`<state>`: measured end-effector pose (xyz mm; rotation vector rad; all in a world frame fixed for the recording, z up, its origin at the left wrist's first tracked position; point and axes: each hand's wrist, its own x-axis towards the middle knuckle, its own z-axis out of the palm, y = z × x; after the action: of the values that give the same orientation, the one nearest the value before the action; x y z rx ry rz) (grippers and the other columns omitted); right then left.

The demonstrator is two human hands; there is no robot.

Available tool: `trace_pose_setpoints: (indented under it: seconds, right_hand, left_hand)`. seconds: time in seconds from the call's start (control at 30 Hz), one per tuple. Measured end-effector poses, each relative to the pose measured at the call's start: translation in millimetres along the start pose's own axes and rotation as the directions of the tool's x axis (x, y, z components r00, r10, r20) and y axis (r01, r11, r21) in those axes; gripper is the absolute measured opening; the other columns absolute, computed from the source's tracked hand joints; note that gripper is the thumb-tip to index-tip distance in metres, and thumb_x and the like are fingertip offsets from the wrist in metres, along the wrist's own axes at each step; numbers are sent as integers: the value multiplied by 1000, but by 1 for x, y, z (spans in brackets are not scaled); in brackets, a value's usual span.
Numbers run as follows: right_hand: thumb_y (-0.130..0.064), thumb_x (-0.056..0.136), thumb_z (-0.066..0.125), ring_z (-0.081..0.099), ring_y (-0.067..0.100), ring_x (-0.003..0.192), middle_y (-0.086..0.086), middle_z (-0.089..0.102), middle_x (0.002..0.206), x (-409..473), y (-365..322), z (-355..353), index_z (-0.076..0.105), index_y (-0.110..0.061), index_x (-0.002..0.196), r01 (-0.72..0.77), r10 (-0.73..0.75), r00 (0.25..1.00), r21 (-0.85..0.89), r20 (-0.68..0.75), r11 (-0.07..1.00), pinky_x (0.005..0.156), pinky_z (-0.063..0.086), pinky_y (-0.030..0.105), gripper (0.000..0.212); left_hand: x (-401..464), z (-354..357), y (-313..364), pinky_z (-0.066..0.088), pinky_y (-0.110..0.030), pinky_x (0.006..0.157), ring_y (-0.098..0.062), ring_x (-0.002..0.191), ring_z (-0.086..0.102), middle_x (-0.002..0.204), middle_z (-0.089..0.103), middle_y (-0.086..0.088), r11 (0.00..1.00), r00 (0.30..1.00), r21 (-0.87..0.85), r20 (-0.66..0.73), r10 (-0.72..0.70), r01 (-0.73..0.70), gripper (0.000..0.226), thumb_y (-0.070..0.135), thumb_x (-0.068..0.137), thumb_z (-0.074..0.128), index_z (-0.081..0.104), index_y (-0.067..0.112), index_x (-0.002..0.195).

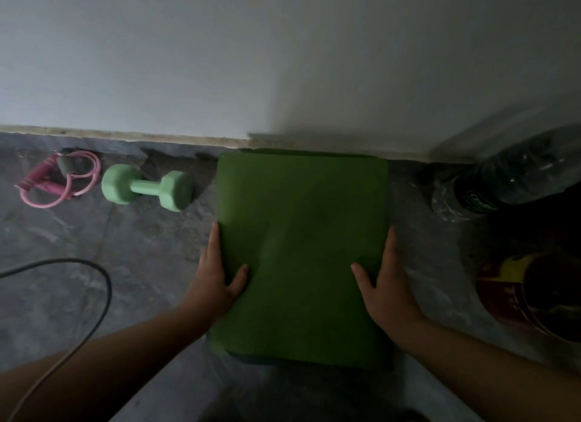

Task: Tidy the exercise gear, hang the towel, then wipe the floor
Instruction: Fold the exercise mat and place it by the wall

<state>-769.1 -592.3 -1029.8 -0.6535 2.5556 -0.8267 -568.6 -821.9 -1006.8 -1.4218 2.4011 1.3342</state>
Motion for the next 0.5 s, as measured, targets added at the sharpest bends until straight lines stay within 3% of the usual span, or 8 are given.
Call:
trace_pose_setpoints:
  seconds: [0.1,0.17,0.3,0.4,0.5]
  right_hand:
    - [-63,86,42,12,27,150,11,9,164,0,7,4,-2,-20,157,37,-38,999,-61,-26,997,122,13,44,94]
    - [-54,89,50,13,26,150,10,9,164,4,7,6,0,-19,157,30,-30,1000,-33,4,999,123,12,40,91]
    - [-36,93,61,26,27,146,10,18,162,10,2,8,-4,-23,157,-50,46,994,37,100,998,120,22,38,92]
    - [-37,93,61,28,31,144,16,21,161,12,1,12,-3,-18,157,-55,57,994,-19,97,998,119,25,40,92]
    - [-46,92,58,31,36,141,21,26,156,17,0,10,0,-10,156,-63,91,989,-228,115,972,114,29,43,94]
  left_hand:
    - [1,2,-10,32,-44,112,-28,142,32,161,19,-9,1000,1000,15,29,2,-2,102,34,89,68,-11,37,154]
    - [3,4,-11,32,-43,112,-30,141,33,160,20,-11,999,998,30,58,-20,18,101,36,90,66,-12,37,154]
    - [14,4,-5,33,-44,111,-31,139,36,158,24,-14,997,993,23,87,-79,77,99,38,91,64,-12,37,154]
    - [20,8,-7,36,-47,109,-33,137,39,156,25,-16,990,984,84,132,-122,112,100,43,92,61,-19,40,151]
    - [24,13,-8,39,-50,107,-35,134,41,152,27,-18,969,979,211,127,-159,129,98,50,92,56,-22,38,151]
